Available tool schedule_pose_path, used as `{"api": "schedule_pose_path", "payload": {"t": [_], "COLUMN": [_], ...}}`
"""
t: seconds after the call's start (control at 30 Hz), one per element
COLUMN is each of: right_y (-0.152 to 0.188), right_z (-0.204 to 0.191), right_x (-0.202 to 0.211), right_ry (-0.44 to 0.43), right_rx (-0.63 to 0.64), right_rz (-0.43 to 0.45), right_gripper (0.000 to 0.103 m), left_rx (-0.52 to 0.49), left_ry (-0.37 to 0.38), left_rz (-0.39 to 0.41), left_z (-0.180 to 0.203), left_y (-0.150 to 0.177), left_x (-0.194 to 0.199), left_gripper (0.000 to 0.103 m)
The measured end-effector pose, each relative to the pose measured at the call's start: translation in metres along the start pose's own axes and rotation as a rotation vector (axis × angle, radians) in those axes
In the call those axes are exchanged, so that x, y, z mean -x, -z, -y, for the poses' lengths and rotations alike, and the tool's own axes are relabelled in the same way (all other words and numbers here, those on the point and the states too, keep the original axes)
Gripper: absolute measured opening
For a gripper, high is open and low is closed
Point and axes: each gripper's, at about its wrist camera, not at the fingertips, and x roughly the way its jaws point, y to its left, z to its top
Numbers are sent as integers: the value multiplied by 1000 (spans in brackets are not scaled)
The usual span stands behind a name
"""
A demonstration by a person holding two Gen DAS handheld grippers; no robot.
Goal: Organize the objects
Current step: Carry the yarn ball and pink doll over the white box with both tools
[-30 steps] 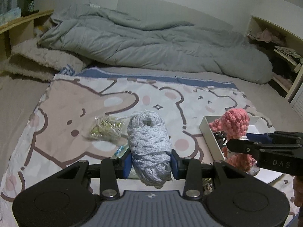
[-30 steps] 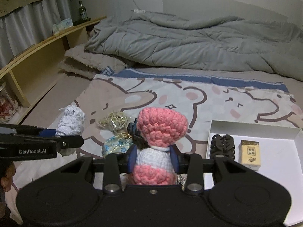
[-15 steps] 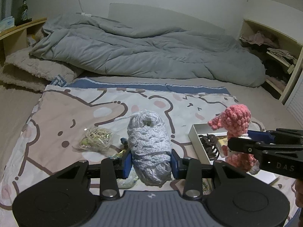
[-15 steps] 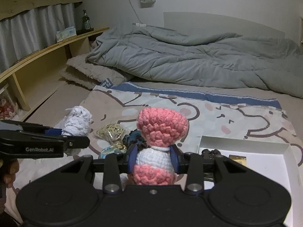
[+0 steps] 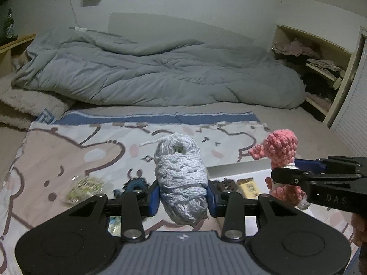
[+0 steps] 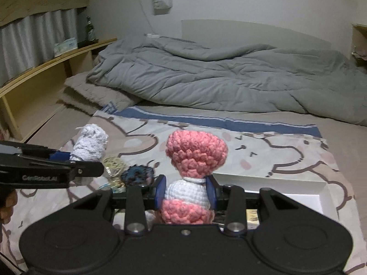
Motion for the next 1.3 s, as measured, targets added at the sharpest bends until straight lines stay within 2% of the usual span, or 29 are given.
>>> {"api": "schedule_pose_path", "payload": {"t": [0.47,0.8,0.93,1.17,1.3], "right_y": [-9,1,7,28,42], "right_z": [85,140,158,182,189], "right_x": [-14,-29,-41,-76,-93], "right_ry": [113,226,269,328,327], "right_rx": [-81,-93,-81,-30,-11], "right_rz": [4,-38,-75,-194,-209], "right_gripper": [39,39,39,39,39], "left_rx": [-83,-63,-23,51,60], "left_ry": [61,204,278,401,433], "left_rz": [-6,-73,-131,-240,-280], "left_z": [55,104,120,136,143], "left_y": [-39,-60,-55,-27,-10], "left_x": [-45,-101,-130,-193,-224], "left_gripper": [41,41,41,41,41]}}
